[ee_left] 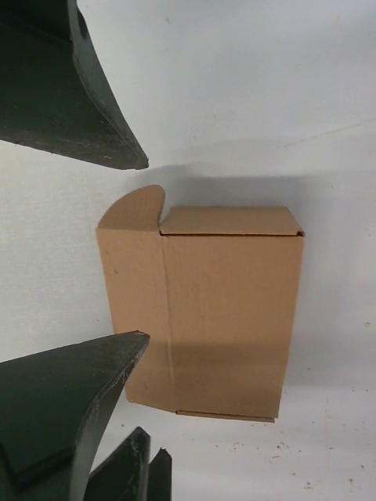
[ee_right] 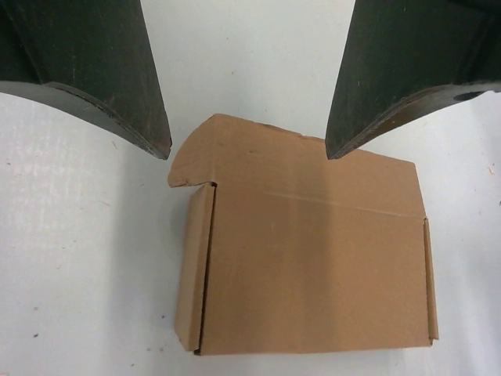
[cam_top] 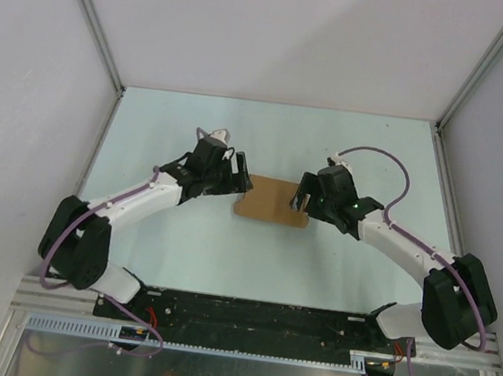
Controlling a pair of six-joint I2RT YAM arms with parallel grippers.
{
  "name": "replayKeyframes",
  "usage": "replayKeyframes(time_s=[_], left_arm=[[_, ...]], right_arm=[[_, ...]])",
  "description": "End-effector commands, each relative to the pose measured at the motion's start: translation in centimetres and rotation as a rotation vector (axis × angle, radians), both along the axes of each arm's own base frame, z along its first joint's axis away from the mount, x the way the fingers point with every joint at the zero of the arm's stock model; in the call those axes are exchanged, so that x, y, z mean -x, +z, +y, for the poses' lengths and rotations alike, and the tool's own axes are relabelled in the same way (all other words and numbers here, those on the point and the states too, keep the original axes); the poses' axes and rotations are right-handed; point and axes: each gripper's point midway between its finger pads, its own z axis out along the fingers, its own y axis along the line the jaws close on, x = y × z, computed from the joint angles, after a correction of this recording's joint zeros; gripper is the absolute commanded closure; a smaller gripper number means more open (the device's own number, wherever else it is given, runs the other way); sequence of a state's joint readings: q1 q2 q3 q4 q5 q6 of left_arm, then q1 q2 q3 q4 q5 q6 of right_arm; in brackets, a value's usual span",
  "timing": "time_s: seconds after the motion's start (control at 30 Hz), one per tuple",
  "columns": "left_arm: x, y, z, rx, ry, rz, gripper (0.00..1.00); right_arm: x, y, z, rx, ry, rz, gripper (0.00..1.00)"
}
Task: Fold the paper box
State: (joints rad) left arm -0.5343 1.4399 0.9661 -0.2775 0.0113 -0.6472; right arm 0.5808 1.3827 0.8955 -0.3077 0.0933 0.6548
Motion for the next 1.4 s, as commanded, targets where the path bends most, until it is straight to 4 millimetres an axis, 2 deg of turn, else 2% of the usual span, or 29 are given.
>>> replayKeyframes(time_s=[0.0,0.17,0.27,0.3,0.4,0.57,0.7,0.77,1.03,1.37], left_arm=[[-3.0,1.8,-2.2,0.017,-0.062,-0.093,0.11],[-3.0,-1.1,-2.3,-0.005,-0.054,-0.022,0.11],[-3.9,-1.3,-2.5,-0.027,-0.062,-0.035,0.11],[-4.4,-0.7,-2.8,-0.025,-0.066,-0.052,0.11],[-4.8,-0.9,-3.4,-0.011,-0.08,-0.038,0.11],[-2.7,-2.1,-3.9,0.022,-0.087,0.022,0.12],[-1.1,-3.1,-3.9,0.005,-0.104,0.043,0.11],[-1.0,-3.7,-4.0,0.004,-0.114,0.062,0.12],[-0.3,-3.6,-5.1,0.027,-0.142,0.078,0.12],[1.0,-4.1,-5.4,0.037,-0.163,0.104,0.12]], right_arm=[[-0.9,0.5,1.6,-0.059,0.009,-0.075,0.15],[-0.6,-1.5,1.4,-0.045,0.011,-0.046,0.17],[-0.6,-1.9,1.5,-0.048,0.021,-0.05,0.18],[-0.5,-2.0,1.6,-0.05,0.025,-0.049,0.19],[-0.5,-2.7,1.8,-0.056,0.025,-0.031,0.21],[-0.6,-3.1,2.6,-0.09,0.041,-0.025,0.29],[-0.7,-3.6,2.9,-0.098,0.042,-0.013,0.31],[-0.7,-3.8,3.0,-0.101,0.042,-0.009,0.3],[-0.8,-3.8,3.2,-0.117,0.04,-0.005,0.33],[-0.5,-3.8,3.6,-0.144,0.051,0.017,0.41]])
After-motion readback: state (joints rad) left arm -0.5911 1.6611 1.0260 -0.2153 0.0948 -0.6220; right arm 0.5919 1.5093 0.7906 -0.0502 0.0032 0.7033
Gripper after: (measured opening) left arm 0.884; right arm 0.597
